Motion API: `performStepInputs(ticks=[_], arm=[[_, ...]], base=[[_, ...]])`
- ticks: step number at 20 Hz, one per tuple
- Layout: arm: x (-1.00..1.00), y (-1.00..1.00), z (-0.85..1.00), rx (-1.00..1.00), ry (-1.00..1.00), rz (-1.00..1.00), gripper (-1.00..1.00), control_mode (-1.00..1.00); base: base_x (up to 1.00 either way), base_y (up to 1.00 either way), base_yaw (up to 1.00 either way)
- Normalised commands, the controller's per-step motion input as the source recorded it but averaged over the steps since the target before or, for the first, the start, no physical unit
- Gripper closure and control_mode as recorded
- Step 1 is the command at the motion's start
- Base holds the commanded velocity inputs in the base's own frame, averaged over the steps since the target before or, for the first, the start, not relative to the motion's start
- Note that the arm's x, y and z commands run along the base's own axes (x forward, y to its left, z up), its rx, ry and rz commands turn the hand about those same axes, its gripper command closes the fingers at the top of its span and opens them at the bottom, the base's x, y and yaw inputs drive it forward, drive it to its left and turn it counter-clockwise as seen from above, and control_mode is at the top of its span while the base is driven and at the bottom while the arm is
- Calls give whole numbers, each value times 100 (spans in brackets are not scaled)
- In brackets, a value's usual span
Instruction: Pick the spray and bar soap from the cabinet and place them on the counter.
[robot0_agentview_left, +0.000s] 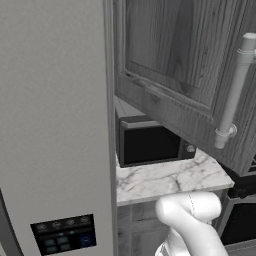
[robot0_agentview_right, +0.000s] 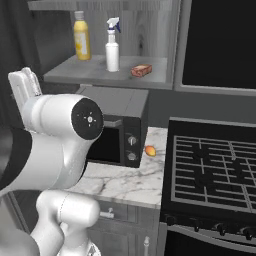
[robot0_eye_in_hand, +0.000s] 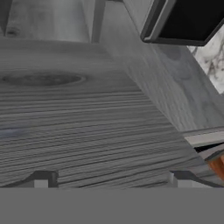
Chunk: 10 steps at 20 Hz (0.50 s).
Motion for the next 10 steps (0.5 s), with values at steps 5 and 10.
performStepInputs(ticks=[5,10], arm=[[2,18,0,-2,-2,-16,-100,-100],[9,21,0,-3,-4,-16,-100,-100]], base=[[0,0,0],[0,0,0]])
